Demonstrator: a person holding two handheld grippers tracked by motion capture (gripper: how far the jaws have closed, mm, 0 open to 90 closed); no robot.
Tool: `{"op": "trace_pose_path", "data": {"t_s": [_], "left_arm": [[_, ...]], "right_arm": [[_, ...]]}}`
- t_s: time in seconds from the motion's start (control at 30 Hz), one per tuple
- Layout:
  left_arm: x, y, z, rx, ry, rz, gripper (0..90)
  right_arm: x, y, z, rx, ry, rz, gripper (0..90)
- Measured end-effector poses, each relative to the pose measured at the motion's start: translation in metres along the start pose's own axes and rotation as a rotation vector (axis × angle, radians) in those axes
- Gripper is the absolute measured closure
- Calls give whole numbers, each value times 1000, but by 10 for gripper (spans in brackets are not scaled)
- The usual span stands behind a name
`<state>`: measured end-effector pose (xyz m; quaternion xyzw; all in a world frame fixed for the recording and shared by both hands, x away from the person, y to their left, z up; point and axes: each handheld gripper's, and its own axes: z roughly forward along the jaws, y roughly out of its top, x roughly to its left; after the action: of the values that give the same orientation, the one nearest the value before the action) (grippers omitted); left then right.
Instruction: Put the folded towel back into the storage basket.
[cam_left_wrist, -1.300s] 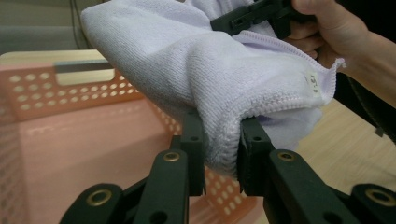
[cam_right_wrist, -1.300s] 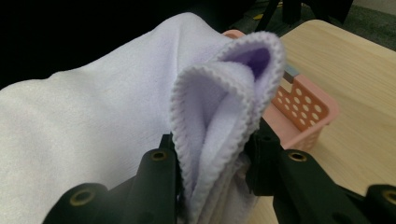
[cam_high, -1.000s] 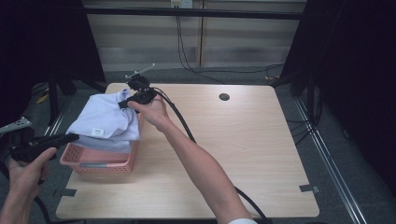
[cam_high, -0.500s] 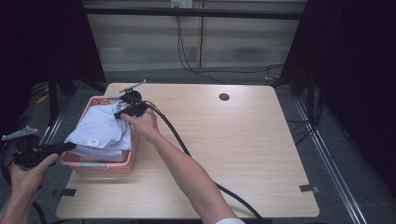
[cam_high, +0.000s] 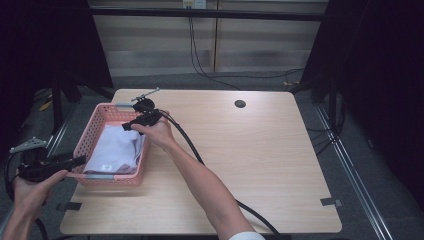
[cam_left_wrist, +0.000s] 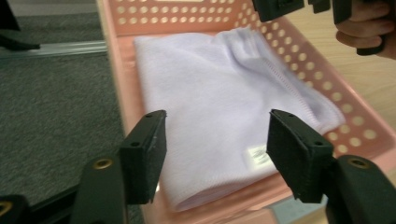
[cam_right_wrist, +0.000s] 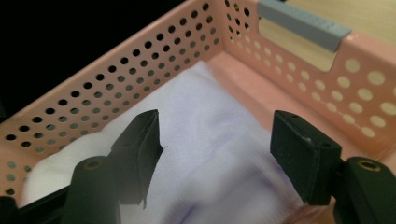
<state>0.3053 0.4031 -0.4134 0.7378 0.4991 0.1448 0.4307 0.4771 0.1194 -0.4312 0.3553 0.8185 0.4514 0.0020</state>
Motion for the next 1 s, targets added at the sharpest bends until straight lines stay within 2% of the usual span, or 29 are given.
{"op": "trace_pose_path", "data": {"t_s": [0.1,0.2,0.27,0.37,0.4,0.5,0.6,0.63,0.7,0.73,0.83,0.9,0.93,1.0], "left_arm": [[-13,4,4,-10,-12,16,369],[-30,7,10,-18,-28,25,368],[-43,10,13,-16,-25,35,368],[-63,10,18,-21,-44,52,367],[-70,10,20,-28,-53,47,368],[-92,10,29,-18,-54,82,367],[-111,7,37,-48,-84,87,375],[-121,7,43,-43,-95,96,382],[-135,5,50,-28,-96,132,382],[-144,3,55,-22,-103,137,381],[-164,-4,64,-22,-122,140,374],[-175,-12,71,-15,-141,129,352],[-178,-16,73,-16,-143,138,337],[-186,-25,81,23,-162,163,322]], "right_arm": [[1,0,-11,4,13,-35,327],[-2,-6,-30,-7,28,-63,331],[-4,-12,-46,-28,27,-80,326],[-12,-26,-75,-51,28,-90,323],[-16,-32,-86,-63,28,-90,322],[-26,-51,-116,-82,4,-88,317],[-34,-74,-146,-96,-22,-78,315],[-36,-82,-156,-98,-26,-78,318],[-38,-98,-175,-99,-51,-81,323],[-39,-106,-185,-98,-58,-89,326],[-38,-134,-213,-100,-83,-74,332],[-37,-154,-231,-97,-95,-67,332],[-38,-167,-241,-97,-110,-67,332],[-40,-182,-253,-99,-129,-59,330]]}}
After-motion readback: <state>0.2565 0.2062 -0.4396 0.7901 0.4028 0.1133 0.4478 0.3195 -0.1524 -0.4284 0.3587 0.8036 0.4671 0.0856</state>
